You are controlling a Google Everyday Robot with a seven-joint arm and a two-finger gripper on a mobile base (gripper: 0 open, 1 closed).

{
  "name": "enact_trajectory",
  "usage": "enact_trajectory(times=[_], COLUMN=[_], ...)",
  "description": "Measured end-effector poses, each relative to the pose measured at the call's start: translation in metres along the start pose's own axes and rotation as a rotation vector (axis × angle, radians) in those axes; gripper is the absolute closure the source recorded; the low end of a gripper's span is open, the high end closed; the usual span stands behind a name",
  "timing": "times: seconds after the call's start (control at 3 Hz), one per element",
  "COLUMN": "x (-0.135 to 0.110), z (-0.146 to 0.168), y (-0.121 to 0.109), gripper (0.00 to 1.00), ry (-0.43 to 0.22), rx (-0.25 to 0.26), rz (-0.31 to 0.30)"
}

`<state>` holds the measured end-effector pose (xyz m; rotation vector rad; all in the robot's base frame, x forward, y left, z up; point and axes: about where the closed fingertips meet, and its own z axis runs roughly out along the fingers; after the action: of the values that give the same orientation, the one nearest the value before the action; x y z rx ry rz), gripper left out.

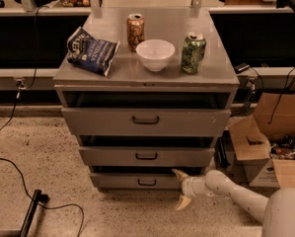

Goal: Open bottom drawer

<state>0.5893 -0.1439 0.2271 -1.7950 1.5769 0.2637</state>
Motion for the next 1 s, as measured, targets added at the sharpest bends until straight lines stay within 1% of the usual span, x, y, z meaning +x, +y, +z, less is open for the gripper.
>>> enact_trajectory(times=[0.33,1.0], x=[0.0,0.029], z=[0.0,-0.007], y=[-0.001,0.0], gripper=[0.0,0.0], ry=[0.001,0.098], rx=[0.001,0.076], rz=[0.0,0.025])
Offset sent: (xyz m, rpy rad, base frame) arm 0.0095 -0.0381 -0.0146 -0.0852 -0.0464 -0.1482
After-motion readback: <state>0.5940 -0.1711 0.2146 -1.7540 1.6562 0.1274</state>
